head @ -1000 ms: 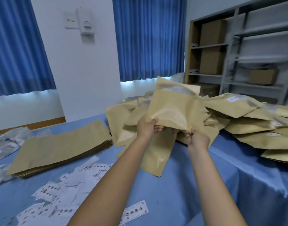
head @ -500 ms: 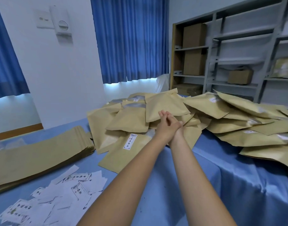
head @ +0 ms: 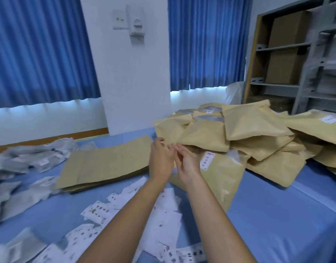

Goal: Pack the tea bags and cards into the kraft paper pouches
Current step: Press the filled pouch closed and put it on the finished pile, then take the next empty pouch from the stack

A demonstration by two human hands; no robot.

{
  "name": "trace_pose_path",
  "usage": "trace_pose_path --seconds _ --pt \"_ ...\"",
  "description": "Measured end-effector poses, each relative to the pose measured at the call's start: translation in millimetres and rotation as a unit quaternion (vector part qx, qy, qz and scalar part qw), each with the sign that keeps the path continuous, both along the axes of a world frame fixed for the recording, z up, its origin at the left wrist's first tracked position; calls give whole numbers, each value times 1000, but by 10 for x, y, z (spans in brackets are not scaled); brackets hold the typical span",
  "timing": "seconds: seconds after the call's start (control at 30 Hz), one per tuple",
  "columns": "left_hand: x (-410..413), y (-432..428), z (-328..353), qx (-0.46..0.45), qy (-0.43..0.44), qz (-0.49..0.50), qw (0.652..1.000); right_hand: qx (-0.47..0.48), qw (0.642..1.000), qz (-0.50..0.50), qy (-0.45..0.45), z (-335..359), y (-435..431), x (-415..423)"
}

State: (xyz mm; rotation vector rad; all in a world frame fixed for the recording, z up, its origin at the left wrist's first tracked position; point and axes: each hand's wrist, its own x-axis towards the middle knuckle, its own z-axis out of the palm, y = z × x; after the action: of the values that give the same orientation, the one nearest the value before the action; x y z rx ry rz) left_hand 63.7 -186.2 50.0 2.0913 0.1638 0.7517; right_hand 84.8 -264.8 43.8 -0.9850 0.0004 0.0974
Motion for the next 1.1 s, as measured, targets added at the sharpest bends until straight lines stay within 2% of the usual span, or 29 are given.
trace_pose_path --seconds 0.03,0.07,0.1,0.17,0.2,0.3,0.37,0.43,0.47,0.53,0.57,0.63,0.7,0.83,0.9,1.0,1.1 --pt "-17 247 -36 75 42 66 994 26 999 19 12 -48 123 -24" --pt "-17 582 -155 177 110 113 972 53 997 43 24 -100 284 -61" --pt "-63 930 -252 272 203 128 932 85 993 63 44 -139 454 -107" --pt "-198 1376 -413 362 340 127 858 136 984 76 83 -244 697 -152" --pt "-249 1438 -494 398 357 132 834 142 982 81 94 -291 770 -154" --pt "-362 1513 -582 489 295 144 808 71 988 89 107 -417 953 -214" --pt "-458 1573 -572 487 278 133 818 -56 991 69 96 -473 991 -230" --pt "-609 1644 -514 439 251 140 851 -150 985 37 83 -427 977 -201" --pt "-727 1697 -480 398 203 145 883 -157 983 39 88 -387 955 -195" --pt "-997 1851 -435 307 34 107 945 -161 980 86 81 -278 898 -218" --pt "-1139 1942 -413 295 -27 61 953 -152 976 136 78 -218 889 -271" --pt "-1392 2128 -433 368 -78 -25 926 -74 963 249 69 -157 923 -413" --pt "-1553 2306 -429 411 -62 -54 908 -4 948 312 63 -156 992 -570" --pt "-1738 2506 -418 397 -2 -53 916 -9 946 318 63 -280 1170 -824" --pt "-1760 2484 -431 355 32 -34 934 -16 954 289 75 -366 1278 -919" --pt "-1724 2256 -465 239 59 41 968 -24 961 266 70 -445 1400 -1048" --pt "-1643 1914 -504 212 62 -6 975 42 942 325 68 -467 1449 -1126"
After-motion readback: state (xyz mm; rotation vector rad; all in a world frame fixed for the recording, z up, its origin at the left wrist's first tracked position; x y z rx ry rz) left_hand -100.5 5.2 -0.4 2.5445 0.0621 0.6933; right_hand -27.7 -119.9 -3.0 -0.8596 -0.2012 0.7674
